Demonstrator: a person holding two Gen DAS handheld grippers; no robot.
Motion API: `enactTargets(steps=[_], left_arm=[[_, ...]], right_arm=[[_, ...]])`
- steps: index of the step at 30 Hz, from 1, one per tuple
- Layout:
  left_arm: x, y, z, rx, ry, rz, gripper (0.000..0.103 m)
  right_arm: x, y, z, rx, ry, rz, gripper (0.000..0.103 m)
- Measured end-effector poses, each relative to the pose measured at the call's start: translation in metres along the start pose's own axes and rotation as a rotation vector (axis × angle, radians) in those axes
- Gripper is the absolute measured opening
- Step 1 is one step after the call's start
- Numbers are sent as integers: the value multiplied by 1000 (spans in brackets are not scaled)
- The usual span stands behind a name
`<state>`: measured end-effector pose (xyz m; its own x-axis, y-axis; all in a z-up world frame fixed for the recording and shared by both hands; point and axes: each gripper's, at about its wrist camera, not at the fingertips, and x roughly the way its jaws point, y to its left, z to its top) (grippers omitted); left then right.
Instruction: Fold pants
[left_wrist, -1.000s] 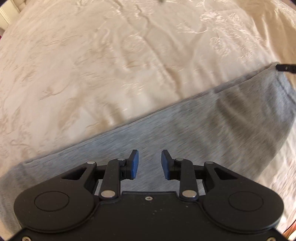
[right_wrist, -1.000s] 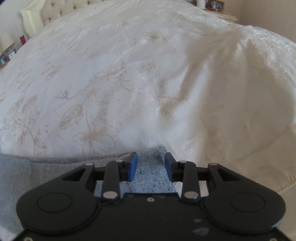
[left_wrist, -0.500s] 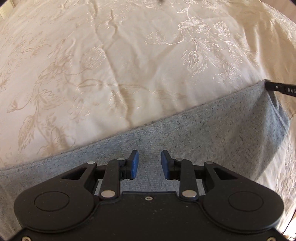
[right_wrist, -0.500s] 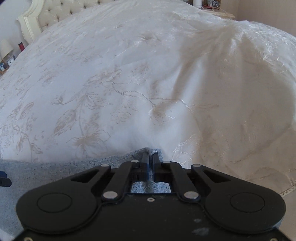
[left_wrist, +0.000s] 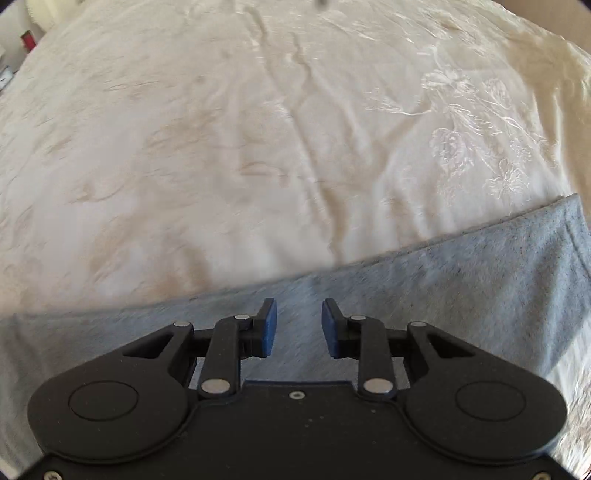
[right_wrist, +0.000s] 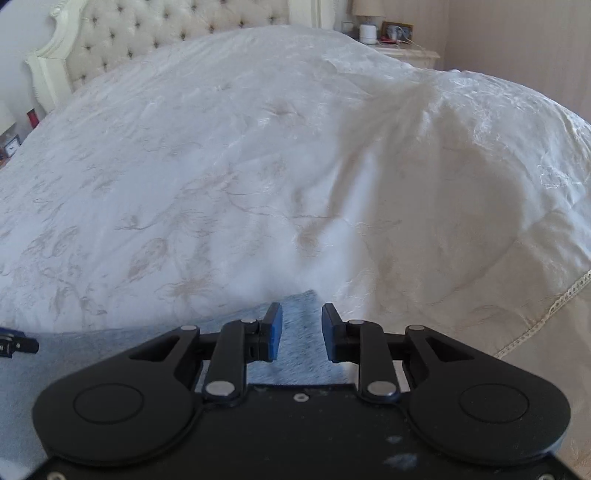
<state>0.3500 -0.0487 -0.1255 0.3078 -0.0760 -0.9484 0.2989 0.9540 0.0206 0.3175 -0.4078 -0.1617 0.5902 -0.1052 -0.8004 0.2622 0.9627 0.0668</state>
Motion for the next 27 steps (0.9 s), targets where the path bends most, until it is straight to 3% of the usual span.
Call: enactTargets(steps=[4, 7, 9, 11, 14, 16, 19, 21, 24, 27], left_arm=[[-12, 43, -35, -50, 14, 74, 39], [-12, 83, -60, -85, 48, 137, 39], [-9, 112, -74, -104, 73, 173, 39], [-12, 142, -87, -115, 73, 220, 39], [-16, 196, -106, -166, 86, 274, 39], [-21, 235, -118, -232, 82, 282, 41], [-17, 285, -139, -310, 105, 264, 42], [-10, 306, -153, -272, 128, 278, 41], [-12, 314, -160, -181, 112, 207, 35], [-18, 300, -159, -46, 119, 272, 37]], right_arm=[[-17, 42, -22, -72, 17, 129, 26], [-7, 76, -46, -165, 66, 163, 25], [8, 88, -60, -206, 114, 133, 25], [29, 88, -70, -194, 182, 35, 25], [45, 66, -75, -66, 211, -30, 19], [46, 60, -71, -10, 223, -38, 19], [49, 68, -68, -49, 235, -90, 19], [52, 76, -68, -79, 240, -122, 19], [52, 86, -64, -83, 247, -178, 20], [44, 91, -57, -45, 236, -219, 23]])
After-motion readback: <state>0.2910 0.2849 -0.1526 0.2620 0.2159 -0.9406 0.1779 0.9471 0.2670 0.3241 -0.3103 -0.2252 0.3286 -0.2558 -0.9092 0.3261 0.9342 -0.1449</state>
